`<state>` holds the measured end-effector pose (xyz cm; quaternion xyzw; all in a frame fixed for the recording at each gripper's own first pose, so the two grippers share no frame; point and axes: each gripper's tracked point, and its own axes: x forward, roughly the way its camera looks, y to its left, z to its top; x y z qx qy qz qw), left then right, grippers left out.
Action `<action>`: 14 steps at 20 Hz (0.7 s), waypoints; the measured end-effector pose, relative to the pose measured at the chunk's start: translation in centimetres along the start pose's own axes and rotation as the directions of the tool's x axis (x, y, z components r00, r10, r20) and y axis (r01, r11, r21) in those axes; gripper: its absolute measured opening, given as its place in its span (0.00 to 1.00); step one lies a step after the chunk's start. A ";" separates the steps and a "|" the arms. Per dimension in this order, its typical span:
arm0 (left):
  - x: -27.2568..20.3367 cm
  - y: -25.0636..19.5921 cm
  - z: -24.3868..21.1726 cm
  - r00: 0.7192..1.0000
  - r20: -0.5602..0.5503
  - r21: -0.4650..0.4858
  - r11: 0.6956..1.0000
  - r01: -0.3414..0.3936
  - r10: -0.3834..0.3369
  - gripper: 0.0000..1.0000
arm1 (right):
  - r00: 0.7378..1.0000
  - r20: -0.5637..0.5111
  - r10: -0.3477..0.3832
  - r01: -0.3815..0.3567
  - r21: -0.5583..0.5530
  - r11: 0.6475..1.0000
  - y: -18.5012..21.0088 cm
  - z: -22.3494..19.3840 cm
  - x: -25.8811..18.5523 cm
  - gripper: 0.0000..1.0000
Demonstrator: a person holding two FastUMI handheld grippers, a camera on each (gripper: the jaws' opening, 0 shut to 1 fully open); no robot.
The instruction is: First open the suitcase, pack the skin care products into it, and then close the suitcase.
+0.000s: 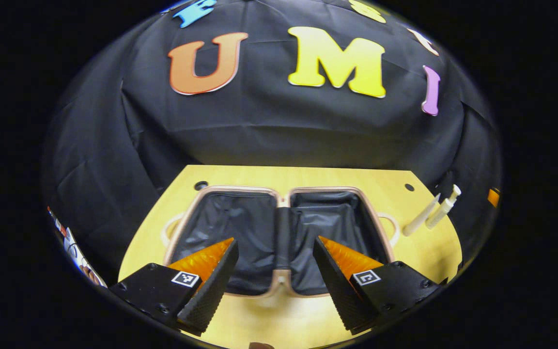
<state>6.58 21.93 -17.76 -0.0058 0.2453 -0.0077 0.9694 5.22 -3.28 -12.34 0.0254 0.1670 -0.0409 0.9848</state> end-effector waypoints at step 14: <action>7.1 -29.0 -4.2 0.912 -0.189 0.109 0.915 0.388 -0.364 0.99 | 0.994 -0.101 -0.031 0.040 0.088 0.995 -11.0 -3.0 3.1 0.79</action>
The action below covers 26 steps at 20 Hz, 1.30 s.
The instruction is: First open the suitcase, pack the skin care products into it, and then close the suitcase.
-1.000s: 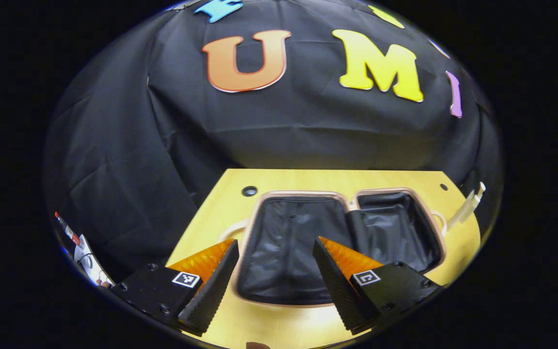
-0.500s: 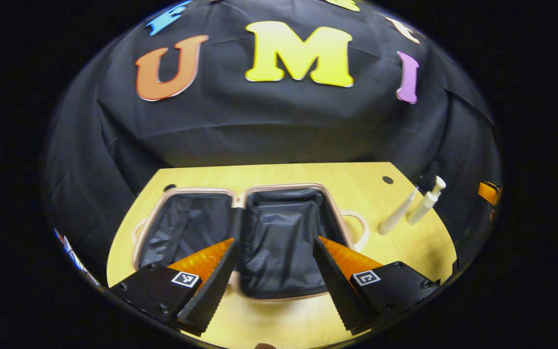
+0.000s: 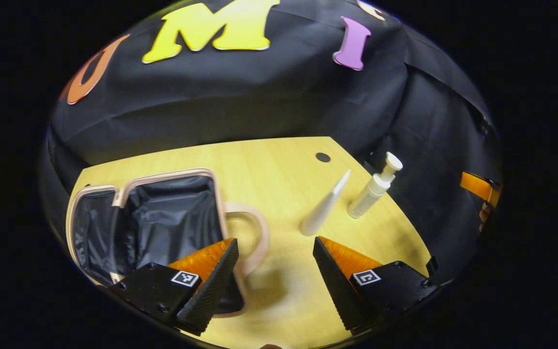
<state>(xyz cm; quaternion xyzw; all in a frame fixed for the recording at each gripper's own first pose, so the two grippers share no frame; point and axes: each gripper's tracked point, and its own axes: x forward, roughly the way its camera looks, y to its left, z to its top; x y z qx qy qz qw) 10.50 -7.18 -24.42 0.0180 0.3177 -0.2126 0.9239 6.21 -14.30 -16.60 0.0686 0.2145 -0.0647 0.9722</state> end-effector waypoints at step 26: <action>9.2 -6.7 1.5 0.999 0.005 -0.008 0.999 0.040 -0.040 0.35 | 0.980 -0.113 0.165 -0.180 -0.142 0.973 2.2 -3.2 4.7 0.79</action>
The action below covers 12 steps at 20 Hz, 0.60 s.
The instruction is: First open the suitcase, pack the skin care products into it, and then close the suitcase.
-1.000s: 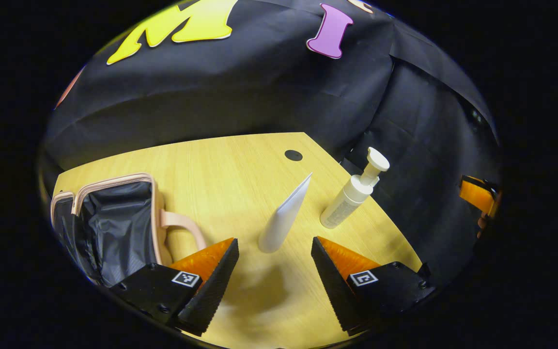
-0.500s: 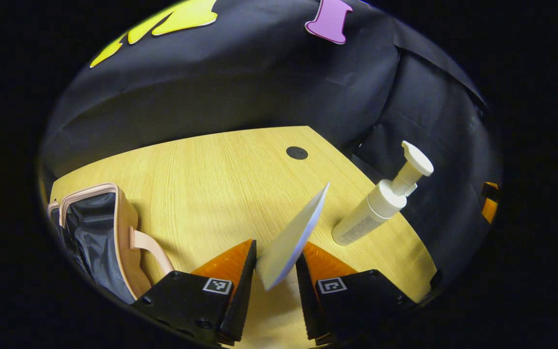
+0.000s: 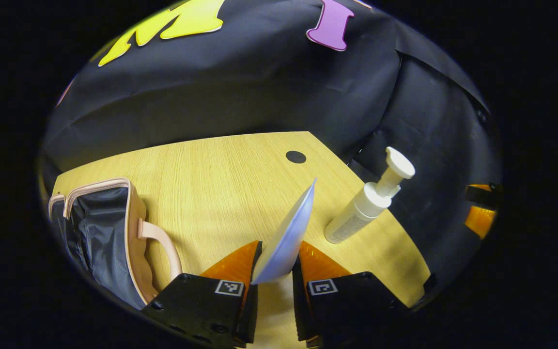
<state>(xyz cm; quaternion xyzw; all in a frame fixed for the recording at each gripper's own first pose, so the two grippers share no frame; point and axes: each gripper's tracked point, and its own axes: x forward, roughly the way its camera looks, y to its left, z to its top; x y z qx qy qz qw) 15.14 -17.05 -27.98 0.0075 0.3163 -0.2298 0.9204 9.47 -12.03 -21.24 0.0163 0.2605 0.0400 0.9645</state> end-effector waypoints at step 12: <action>-17.7 4.7 -5.0 0.983 0.021 -0.107 0.978 -0.177 0.180 0.33 | 0.998 -0.060 0.030 -0.031 -0.023 0.999 5.0 -0.4 11.3 0.80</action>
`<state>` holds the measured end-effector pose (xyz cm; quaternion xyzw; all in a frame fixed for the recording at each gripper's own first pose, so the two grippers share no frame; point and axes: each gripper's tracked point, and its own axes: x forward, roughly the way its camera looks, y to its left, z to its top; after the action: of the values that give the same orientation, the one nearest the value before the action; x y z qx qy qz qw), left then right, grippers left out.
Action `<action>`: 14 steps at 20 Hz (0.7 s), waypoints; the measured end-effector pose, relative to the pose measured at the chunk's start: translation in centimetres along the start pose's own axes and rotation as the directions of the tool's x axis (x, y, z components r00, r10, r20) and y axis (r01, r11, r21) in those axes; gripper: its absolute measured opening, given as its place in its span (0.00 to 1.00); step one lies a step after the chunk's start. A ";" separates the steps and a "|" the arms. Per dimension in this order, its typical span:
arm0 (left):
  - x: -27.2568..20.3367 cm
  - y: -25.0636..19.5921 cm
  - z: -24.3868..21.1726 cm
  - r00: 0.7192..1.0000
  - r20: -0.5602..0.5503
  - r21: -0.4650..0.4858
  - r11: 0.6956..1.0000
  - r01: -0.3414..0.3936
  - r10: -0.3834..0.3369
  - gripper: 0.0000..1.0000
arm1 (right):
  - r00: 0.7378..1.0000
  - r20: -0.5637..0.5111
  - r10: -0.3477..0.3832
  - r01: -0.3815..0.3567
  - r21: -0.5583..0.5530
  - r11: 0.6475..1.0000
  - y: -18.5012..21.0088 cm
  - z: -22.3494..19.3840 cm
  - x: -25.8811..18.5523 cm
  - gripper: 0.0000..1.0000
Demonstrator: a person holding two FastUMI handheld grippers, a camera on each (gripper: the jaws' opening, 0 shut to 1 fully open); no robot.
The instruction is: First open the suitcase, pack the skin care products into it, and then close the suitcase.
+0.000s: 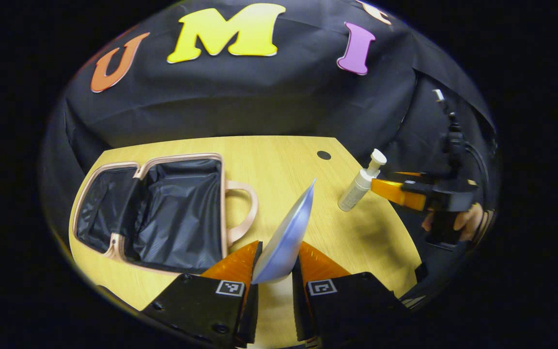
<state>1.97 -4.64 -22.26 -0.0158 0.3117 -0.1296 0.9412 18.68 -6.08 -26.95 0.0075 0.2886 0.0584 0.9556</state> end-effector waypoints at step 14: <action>-11.0 12.4 -1.7 0.980 0.092 -0.112 0.980 -0.164 0.175 0.33 | 0.991 -0.075 -0.115 0.118 0.032 0.993 3.0 -1.5 3.2 0.49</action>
<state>-4.58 10.17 -18.59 -0.0445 0.2699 -0.0316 0.9613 20.19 -2.77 -29.88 0.0060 0.3244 -0.0024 0.9459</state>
